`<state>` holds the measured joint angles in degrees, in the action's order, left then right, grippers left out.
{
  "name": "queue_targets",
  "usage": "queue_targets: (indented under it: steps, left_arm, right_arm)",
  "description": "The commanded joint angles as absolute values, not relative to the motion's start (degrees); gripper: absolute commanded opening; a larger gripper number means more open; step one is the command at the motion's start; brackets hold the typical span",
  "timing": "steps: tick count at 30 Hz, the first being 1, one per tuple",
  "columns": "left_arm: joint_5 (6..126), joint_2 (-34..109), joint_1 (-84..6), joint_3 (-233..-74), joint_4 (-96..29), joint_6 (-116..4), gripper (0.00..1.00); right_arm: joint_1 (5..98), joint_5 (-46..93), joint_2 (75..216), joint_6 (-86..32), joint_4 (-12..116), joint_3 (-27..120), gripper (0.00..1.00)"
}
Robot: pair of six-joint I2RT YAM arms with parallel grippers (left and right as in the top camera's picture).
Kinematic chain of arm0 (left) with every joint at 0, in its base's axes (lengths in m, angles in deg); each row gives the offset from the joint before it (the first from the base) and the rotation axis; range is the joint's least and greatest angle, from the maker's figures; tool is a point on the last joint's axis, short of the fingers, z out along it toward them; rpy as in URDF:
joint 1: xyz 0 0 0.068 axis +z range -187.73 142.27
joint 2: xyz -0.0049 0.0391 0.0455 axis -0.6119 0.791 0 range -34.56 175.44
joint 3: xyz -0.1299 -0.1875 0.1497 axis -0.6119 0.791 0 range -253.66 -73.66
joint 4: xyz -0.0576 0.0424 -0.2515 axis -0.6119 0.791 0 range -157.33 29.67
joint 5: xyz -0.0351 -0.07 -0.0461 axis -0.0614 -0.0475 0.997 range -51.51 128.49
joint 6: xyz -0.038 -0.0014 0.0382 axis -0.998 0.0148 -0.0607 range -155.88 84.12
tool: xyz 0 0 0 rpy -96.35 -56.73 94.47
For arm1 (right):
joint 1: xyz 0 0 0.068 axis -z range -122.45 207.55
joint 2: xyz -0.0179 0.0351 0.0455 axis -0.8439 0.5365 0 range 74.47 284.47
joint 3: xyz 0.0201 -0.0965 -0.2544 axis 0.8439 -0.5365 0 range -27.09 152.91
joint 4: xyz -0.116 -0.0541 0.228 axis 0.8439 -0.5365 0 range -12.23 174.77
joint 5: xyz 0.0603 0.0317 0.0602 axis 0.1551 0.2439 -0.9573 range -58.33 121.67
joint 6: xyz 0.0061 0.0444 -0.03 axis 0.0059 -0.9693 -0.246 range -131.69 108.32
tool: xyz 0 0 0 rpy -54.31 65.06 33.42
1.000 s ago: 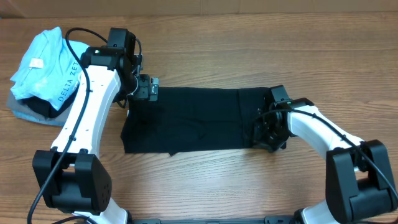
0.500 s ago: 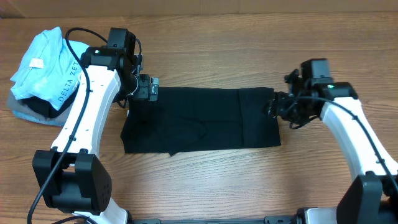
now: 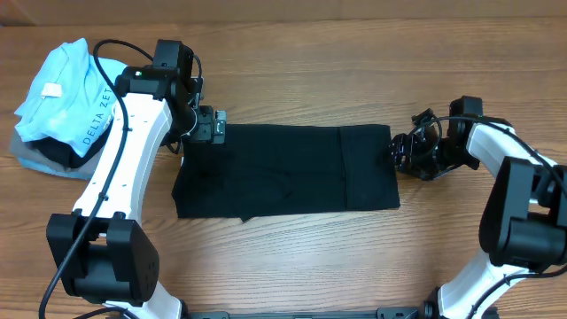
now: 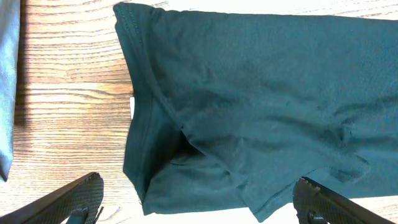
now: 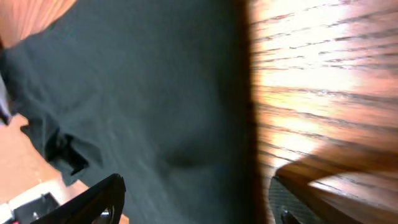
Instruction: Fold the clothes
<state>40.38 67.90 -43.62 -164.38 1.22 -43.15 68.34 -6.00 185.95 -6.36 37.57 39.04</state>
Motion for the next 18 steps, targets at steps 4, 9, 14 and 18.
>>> queue_targets:
  steps: [4, 9, 14, 18]
  left_arm:
    - [40.86, 68.12, -43.40, -165.41, 1.20, -42.27, 1.00]
    - [40.86, 68.12, -43.42, -165.41, 1.20, -42.27, 1.00]
    - [40.88, 68.12, -43.42, -165.41, 1.20, -42.27, 1.00]
    - [40.88, 68.12, -43.42, -165.41, 1.20, -42.27, 1.00]
  right_arm:
    - [67.07, -7.75, 188.99, -3.70, 39.12, 38.95, 0.70]
    - [65.13, -8.28, 189.69, -3.70, 41.74, 36.57, 0.57]
    - [65.78, -8.30, 189.54, -5.01, 41.30, 36.81, 0.13]
    - [69.13, -8.26, 189.17, -7.24, 34.86, 41.44, 0.04]
